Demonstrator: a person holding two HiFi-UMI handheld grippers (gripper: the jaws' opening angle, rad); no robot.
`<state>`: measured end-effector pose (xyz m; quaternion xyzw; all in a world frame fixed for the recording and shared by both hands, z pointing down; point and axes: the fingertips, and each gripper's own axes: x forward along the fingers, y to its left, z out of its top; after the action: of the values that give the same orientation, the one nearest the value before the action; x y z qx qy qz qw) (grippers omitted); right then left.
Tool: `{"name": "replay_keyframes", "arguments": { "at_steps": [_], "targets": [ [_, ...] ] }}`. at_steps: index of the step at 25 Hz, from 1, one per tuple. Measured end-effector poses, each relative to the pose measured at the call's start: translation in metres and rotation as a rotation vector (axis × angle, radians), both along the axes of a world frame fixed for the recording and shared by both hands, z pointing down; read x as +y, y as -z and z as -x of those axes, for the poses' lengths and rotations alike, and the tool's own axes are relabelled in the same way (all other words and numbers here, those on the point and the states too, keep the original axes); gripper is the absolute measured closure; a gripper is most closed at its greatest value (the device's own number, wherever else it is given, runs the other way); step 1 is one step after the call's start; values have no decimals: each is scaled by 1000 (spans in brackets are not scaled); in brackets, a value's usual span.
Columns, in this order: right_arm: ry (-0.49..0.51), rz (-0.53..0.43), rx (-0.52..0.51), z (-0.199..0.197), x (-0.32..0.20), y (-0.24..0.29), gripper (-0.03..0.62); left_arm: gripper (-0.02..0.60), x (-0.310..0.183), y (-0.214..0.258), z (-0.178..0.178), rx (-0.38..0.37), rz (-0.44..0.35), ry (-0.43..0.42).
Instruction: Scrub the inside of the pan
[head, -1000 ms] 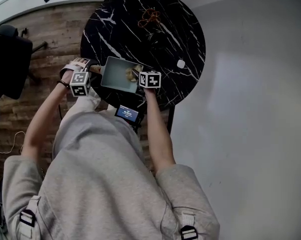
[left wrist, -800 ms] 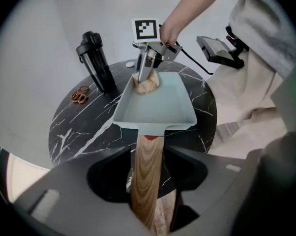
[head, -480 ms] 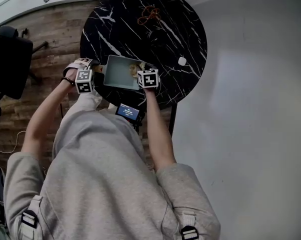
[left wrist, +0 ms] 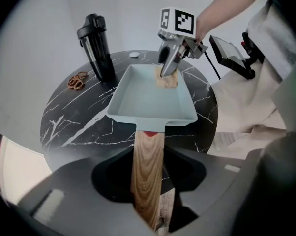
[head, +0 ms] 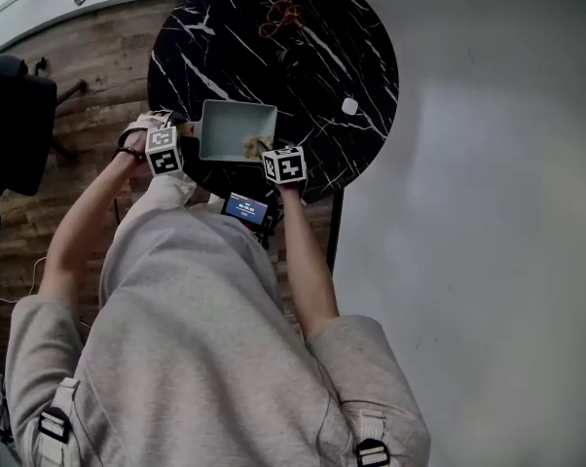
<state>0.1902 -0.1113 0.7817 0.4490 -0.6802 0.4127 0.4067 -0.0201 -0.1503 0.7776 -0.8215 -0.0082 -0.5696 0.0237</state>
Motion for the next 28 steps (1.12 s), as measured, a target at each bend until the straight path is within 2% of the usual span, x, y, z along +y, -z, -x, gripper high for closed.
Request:
{"name": "replay_keyframes", "arguments": {
  "at_steps": [3, 6, 8, 11, 13, 17, 19, 21, 23, 25, 28],
  "targets": [
    [-14, 19, -1, -1, 4, -1, 459, 408, 1, 0, -1, -17, 26, 6],
    [12, 16, 9, 0, 0, 0, 440, 408, 3, 0, 0, -17, 13, -5],
    [46, -60, 57, -8, -9, 15, 362, 408, 2, -1, 0, -18, -21, -35],
    [132, -227, 121, -22, -22, 49, 358, 408, 0, -1, -2, -12, -46, -55],
    [237, -313, 143, -21, -26, 69, 358, 408, 0, 0, -1, -6, -48, -52],
    [484, -345, 121, 6, -18, 78, 332, 408, 0, -1, 0, -6, -49, -45],
    [668, -359, 94, 28, -4, 79, 327, 408, 1, -1, 0, -10, -47, -45],
    [900, -321, 66, 51, 19, 71, 301, 408, 1, -1, 0, -13, -48, -50],
    [1068, -245, 67, 62, 35, 54, 266, 408, 0, -1, 0, -15, -50, -54],
    [1173, -158, 98, 62, 42, 34, 216, 408, -1, -1, 0, -17, -49, -51],
    [1269, -67, 174, 54, 51, 8, 226, 408, 1, -2, -1, -11, -41, -33]
  ]
}}
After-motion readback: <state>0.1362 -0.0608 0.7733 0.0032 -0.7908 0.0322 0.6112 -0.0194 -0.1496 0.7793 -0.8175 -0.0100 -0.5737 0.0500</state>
